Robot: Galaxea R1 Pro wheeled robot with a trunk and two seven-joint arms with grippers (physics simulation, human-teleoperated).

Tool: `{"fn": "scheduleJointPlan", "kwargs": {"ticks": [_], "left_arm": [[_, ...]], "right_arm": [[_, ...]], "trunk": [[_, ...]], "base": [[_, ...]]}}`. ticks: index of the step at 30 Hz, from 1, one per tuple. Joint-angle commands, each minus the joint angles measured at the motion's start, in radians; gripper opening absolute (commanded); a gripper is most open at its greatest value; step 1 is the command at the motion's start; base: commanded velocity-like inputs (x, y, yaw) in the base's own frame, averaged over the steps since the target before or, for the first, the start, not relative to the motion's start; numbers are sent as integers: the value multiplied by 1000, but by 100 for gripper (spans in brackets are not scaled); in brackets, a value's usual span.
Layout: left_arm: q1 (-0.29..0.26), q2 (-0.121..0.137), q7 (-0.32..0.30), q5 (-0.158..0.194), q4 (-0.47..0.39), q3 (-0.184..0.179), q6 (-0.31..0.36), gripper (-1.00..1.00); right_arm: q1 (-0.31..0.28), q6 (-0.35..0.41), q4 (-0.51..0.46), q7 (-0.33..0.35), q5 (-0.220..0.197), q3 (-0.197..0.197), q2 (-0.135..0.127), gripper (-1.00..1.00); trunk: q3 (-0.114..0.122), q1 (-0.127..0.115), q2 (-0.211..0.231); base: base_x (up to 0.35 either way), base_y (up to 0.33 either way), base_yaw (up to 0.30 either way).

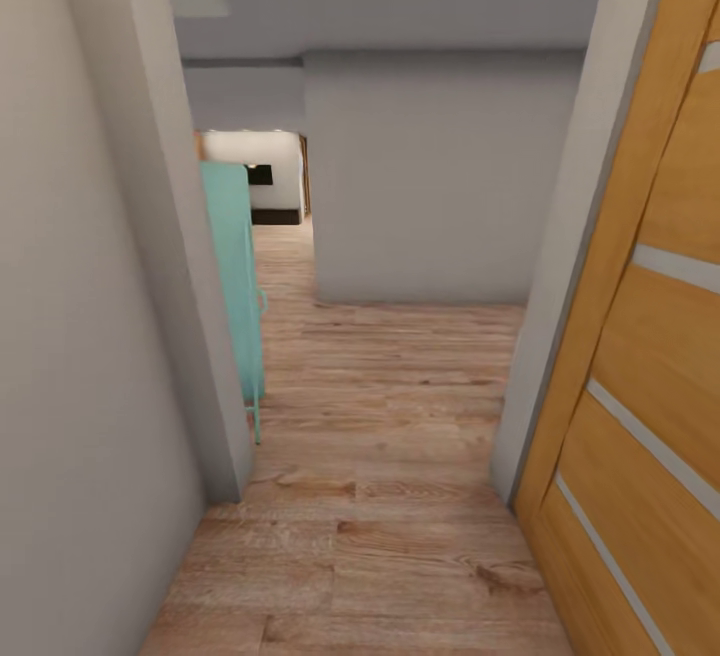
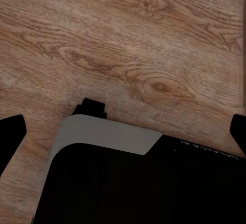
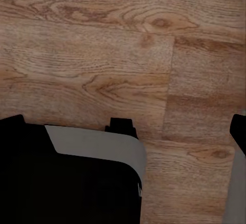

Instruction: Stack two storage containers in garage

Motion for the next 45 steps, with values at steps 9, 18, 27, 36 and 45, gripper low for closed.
{"fn": "scheduleJointPlan", "kwargs": {"ticks": [9, 18, 27, 36, 45], "left_arm": [[-1, -1, 2, 8, 1, -8, -3, 100], [-1, 0, 2, 8, 1, -8, -3, 100], [-1, -2, 2, 8, 1, -8, -3, 100], [-1, -2, 2, 8, 1, -8, -3, 100], [-1, -2, 2, 7, 1, -9, -3, 100]], "right_arm": [[-1, -5, 3, -1, -10, 10, 0, 100], [-1, -6, 3, -1, -10, 10, 0, 100], [-1, -6, 3, -1, -10, 10, 0, 100], [-1, -6, 3, -1, -10, 10, 0, 100], [-1, -6, 3, -1, -10, 10, 0, 100]], "trunk": [[-1, 1, -1], [-1, 1, -1], [-1, 1, -1], [-1, 1, -1], [-1, 1, -1]], "base": [[322, 0, 1], [322, 0, 0], [322, 0, 0], [322, 0, 0], [322, 0, 0]]}}
